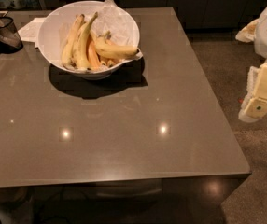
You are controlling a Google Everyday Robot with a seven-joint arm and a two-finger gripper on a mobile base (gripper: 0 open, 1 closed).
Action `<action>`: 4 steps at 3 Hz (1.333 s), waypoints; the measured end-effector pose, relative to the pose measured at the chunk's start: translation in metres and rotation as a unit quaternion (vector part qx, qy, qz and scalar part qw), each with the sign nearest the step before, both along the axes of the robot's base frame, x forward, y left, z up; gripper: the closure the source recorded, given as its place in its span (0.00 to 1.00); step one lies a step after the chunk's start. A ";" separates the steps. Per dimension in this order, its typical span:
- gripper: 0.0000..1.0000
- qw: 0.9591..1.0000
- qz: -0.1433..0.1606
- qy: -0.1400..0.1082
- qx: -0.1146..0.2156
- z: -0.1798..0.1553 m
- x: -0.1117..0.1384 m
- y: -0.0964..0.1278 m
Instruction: Pick banana from white bowl
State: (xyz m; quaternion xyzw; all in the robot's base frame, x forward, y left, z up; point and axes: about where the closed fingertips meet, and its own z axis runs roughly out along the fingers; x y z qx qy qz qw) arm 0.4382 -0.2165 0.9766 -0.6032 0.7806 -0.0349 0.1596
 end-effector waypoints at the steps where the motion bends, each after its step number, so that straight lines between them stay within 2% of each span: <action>1: 0.00 1.000 0.000 0.000 0.000 0.000 0.000 0.000; 2: 0.00 1.000 -0.010 -0.001 0.003 0.006 0.002 0.003; 3: 0.00 0.999 -0.034 -0.004 0.011 0.021 0.012 0.018; 4: 0.00 0.999 -0.044 -0.009 0.004 0.038 0.028 0.045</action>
Offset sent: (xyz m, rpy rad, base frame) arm 0.0035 0.0062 0.0074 0.0152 0.0209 -0.0488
